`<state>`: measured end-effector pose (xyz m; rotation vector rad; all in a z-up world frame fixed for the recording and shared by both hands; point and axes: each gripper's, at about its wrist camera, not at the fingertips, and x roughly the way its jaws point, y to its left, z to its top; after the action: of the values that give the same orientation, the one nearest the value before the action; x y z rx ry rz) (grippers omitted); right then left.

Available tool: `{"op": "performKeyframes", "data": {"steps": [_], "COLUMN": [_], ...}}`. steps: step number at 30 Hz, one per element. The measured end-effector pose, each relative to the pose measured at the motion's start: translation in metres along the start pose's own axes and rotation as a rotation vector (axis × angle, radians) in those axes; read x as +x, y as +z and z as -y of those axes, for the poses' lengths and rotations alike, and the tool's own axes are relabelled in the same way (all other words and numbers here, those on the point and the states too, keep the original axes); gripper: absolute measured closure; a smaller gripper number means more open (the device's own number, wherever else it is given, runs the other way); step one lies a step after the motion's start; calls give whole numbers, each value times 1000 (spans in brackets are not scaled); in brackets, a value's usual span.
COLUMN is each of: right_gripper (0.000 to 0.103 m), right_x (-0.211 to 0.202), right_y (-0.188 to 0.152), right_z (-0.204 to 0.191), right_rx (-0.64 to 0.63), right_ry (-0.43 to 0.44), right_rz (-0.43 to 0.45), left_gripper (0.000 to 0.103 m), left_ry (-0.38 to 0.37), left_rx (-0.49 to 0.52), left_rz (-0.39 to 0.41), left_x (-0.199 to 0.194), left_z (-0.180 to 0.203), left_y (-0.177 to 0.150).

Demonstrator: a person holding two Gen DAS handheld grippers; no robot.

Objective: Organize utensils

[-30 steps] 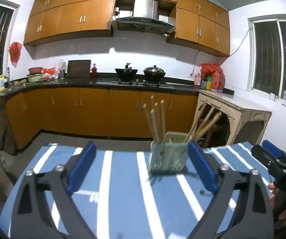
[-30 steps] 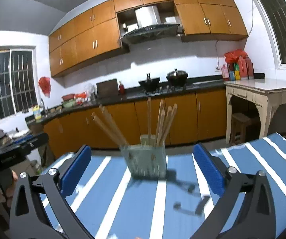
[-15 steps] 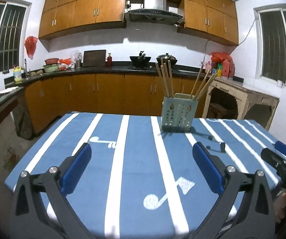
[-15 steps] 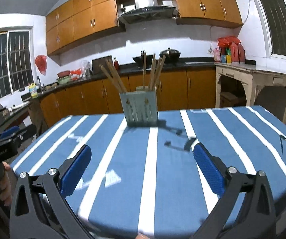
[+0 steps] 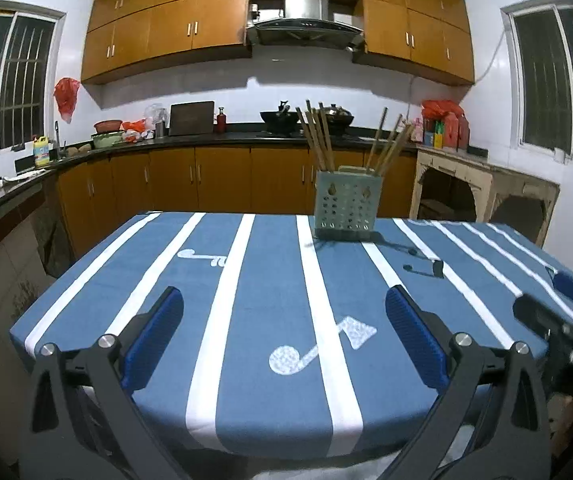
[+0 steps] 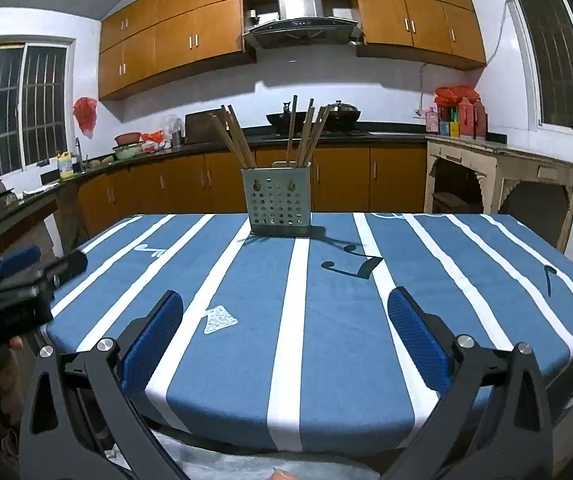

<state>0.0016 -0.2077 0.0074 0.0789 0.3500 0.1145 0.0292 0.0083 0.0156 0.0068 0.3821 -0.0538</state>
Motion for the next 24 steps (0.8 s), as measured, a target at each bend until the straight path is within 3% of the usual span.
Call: {"op": "performKeyframes", "data": {"steps": [24], "right_gripper": [2], "right_x": [-1], "right_y": [-10], "right_z": [4], "right_rx": [38], "right_ry": [-9], "right_rz": [-22], "left_gripper": [4], "left_ry": [-9], "left_rx": [7], "left_rz": [-67], "left_x": [6], "left_z": [8], "left_y": [-24]}}
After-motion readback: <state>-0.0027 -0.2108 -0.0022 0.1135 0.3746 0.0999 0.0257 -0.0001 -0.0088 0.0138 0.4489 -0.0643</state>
